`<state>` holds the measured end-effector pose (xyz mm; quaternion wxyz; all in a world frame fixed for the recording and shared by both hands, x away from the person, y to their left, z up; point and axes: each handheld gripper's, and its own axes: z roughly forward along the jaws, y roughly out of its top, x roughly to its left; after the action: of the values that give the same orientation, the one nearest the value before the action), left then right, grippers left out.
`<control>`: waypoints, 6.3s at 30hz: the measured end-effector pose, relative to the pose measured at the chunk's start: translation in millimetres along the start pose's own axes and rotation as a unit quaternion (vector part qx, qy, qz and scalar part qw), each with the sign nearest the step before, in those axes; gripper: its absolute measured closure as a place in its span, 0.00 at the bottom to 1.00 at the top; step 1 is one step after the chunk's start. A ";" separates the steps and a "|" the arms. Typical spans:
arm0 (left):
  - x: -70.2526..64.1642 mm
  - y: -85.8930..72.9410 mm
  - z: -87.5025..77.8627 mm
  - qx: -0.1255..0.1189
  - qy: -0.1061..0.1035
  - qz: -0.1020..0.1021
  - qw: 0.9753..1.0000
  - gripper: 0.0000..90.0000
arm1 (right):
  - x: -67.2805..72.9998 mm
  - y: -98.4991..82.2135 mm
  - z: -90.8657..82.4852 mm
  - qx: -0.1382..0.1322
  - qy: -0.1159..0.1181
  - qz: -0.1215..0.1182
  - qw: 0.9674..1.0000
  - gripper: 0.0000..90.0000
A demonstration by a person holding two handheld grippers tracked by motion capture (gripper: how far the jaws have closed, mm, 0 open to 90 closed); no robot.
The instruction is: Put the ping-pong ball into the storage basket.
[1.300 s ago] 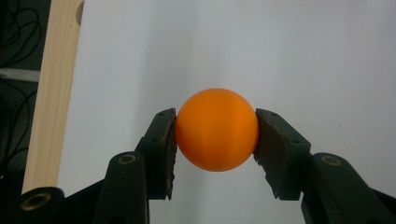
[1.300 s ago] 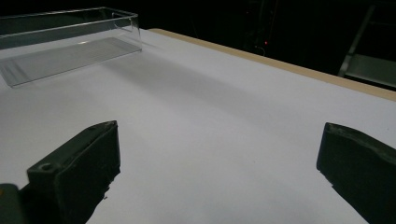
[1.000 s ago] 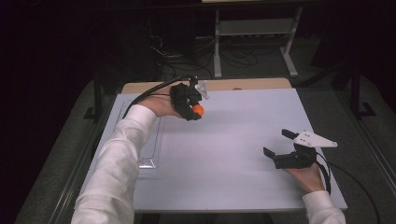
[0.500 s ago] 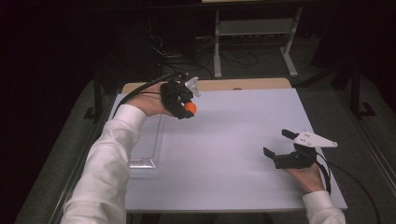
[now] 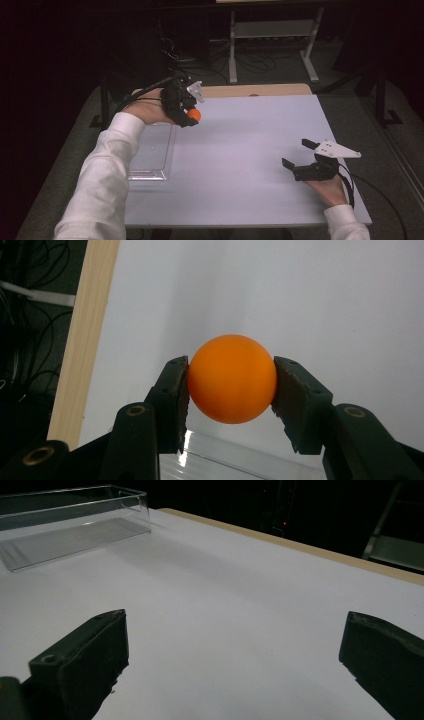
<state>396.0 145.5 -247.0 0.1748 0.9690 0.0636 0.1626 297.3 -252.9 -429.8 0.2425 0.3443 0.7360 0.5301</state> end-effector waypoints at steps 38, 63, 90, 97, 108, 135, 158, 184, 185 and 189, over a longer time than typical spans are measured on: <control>-10.2 -44.9 -14.4 0.034 0.000 -0.020 0.999 0.56 | 0.5 -0.2 0.5 0.002 0.002 0.000 1.000 0.00; -11.9 -80.7 -22.2 0.056 0.006 -0.048 0.997 0.56 | 0.7 -0.3 0.2 0.002 0.000 0.000 1.000 0.00; -16.5 -100.5 -9.9 0.086 -0.012 -0.056 0.995 0.56 | 1.0 -0.4 0.2 0.005 -0.001 0.000 1.000 0.00; -18.8 -99.7 -0.4 0.086 -0.019 -0.055 0.995 0.56 | 1.1 -0.4 0.3 0.004 -0.002 0.000 1.000 0.00; -20.1 -100.9 11.6 0.095 -0.026 -0.054 0.994 0.56 | 0.8 -0.3 -0.1 0.004 -0.002 0.000 1.000 0.00; -23.7 -117.1 34.3 0.103 -0.044 -0.064 0.992 0.56 | 1.2 -0.8 0.8 0.009 -0.001 -0.004 1.000 0.00; -29.5 -130.2 55.7 0.108 -0.063 -0.076 0.989 0.57 | 1.3 -1.0 0.6 0.011 -0.003 -0.005 1.000 0.00; -34.1 -138.8 78.3 0.111 -0.085 -0.085 0.987 0.56 | 1.5 -1.4 1.5 0.014 -0.003 -0.007 1.000 0.00; -34.3 -139.3 79.7 0.112 -0.087 -0.084 0.986 0.56 | 1.6 -1.4 1.4 0.014 -0.004 -0.007 1.000 0.00; -35.4 -141.8 83.4 0.113 -0.091 -0.087 0.986 0.56 | 1.5 -1.4 1.1 0.014 -0.004 -0.007 1.000 0.00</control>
<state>381.4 244.5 -382.2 0.0823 0.9841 0.1493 0.0500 296.8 -251.4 -431.4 0.2441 0.3444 0.7451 0.5164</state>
